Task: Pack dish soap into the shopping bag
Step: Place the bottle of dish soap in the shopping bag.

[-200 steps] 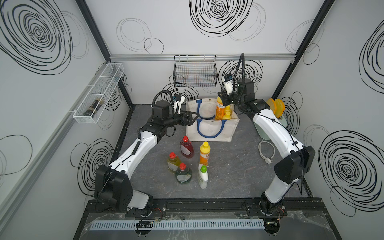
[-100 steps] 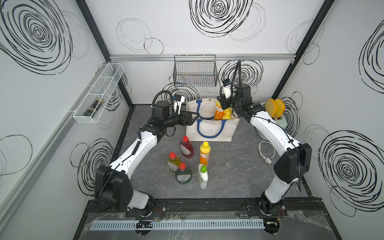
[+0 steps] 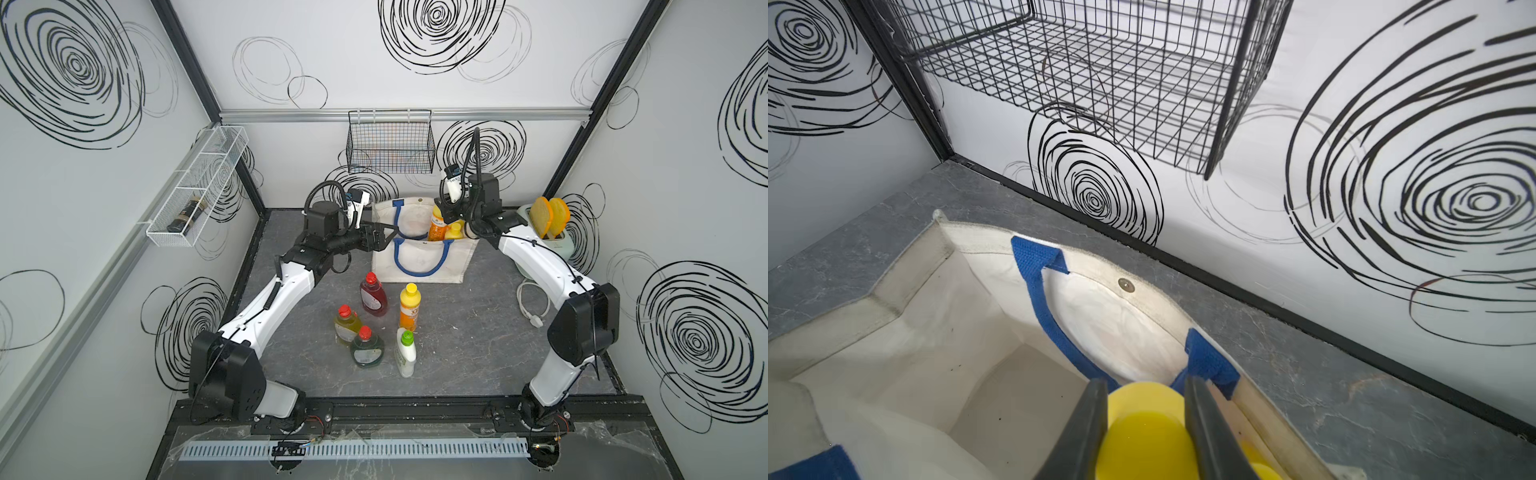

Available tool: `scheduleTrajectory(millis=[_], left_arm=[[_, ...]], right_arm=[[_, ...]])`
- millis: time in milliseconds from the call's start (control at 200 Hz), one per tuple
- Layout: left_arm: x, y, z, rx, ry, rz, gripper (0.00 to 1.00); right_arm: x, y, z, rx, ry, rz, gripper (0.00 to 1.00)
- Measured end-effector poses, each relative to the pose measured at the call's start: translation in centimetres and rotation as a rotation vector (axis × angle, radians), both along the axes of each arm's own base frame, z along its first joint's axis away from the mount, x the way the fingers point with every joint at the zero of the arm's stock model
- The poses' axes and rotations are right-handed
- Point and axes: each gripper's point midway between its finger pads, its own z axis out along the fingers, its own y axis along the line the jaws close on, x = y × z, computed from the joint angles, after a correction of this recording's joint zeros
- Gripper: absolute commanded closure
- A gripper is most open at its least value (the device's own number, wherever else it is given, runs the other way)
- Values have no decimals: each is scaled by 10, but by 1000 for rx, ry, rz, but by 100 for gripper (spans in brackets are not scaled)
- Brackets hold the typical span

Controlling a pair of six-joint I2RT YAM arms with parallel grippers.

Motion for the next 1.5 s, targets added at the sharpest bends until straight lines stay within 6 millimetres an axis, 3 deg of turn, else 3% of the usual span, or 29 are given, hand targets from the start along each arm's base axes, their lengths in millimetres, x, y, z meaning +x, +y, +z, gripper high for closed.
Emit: scheduleTrajectory(millis=[735, 1336, 1496], left_arm=[[0, 0, 0, 0, 0, -1, 4], [0, 0, 0, 0, 0, -1, 4], [0, 0, 0, 0, 0, -1, 4]], right_arm=[[9, 0, -50, -26, 55, -11, 100], [18, -2, -49, -22, 24, -33, 100], [18, -3, -49, -26, 24, -40, 80]])
